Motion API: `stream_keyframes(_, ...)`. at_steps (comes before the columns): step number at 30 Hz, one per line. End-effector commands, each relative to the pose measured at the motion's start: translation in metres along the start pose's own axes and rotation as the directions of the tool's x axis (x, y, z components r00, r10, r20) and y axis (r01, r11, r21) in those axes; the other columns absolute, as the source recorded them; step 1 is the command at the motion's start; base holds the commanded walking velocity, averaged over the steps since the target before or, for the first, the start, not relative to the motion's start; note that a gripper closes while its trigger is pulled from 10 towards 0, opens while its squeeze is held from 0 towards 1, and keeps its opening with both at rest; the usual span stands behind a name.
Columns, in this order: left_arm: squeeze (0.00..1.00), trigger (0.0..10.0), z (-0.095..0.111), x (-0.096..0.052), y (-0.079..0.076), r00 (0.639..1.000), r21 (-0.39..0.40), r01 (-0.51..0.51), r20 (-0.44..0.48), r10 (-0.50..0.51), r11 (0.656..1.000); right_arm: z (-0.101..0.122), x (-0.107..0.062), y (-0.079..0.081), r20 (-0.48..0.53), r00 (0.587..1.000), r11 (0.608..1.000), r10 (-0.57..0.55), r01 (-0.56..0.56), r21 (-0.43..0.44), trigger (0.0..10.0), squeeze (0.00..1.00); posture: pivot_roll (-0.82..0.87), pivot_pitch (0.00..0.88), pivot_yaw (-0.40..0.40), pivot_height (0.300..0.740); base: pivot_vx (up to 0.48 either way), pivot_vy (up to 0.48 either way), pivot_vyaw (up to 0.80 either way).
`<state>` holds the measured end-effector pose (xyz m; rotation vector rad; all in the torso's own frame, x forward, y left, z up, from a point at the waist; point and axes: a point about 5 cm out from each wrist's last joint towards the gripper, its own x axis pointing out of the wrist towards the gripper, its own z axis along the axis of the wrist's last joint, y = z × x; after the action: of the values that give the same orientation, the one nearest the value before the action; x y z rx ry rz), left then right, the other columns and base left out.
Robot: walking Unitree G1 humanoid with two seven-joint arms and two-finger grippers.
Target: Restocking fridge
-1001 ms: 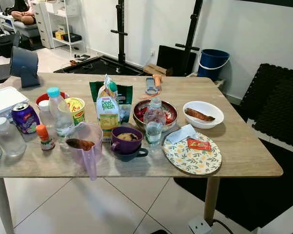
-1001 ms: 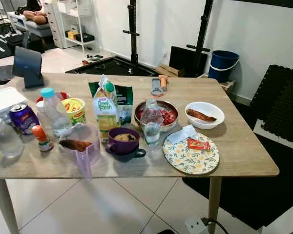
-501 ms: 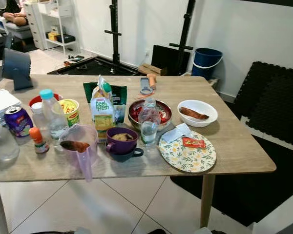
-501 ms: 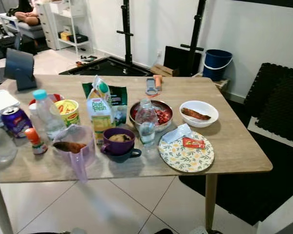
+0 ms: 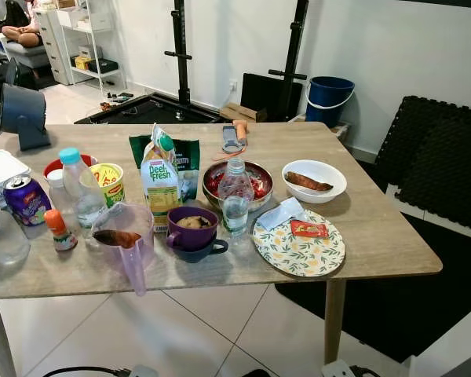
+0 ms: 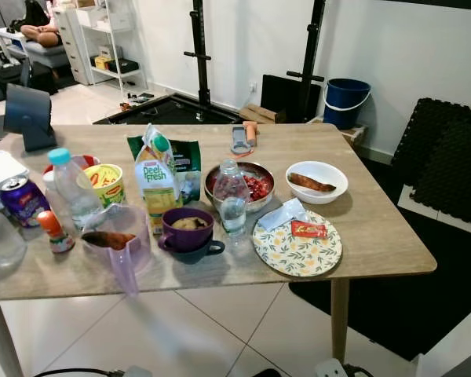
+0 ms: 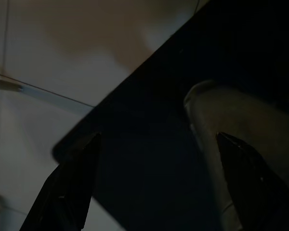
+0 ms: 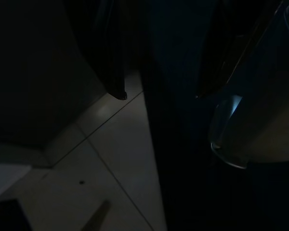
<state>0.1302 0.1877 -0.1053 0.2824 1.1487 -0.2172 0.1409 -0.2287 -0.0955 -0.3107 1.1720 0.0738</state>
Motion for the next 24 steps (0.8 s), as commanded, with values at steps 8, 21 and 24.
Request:
stream_keyframes(8, 0.00, 10.0, -0.012, -0.003, 0.011, 0.998, 0.101, 0.014, -0.059, -0.008, 0.995, -0.008, -0.001, -0.003, -0.002, 1.000, 0.999, -0.021, 0.021, 0.050, 10.0, 0.00, -0.05, 0.000, 0.026, 0.740, 0.000, 0.000, 0.00)
stream_keyframes(21, 0.00, 10.0, 0.002, 0.001, -0.008, 0.999, 0.000, 0.031, -0.018, -0.031, 1.000, -0.007, 0.000, 0.007, -0.004, 1.000, 1.000, 0.016, -0.016, 0.026, 10.0, 0.00, -0.03, 0.000, 0.008, 0.740, 0.000, 0.000, 0.00)
stream_keyframes(24, 0.00, 10.0, 0.005, 0.002, -0.014, 0.999, -0.001, 0.038, -0.006, -0.038, 0.999, -0.008, -0.001, 0.006, -0.014, 0.999, 0.999, 0.031, -0.031, -0.018, 10.0, 0.00, 0.00, 0.000, -0.026, 0.740, 0.000, 0.000, 0.00)
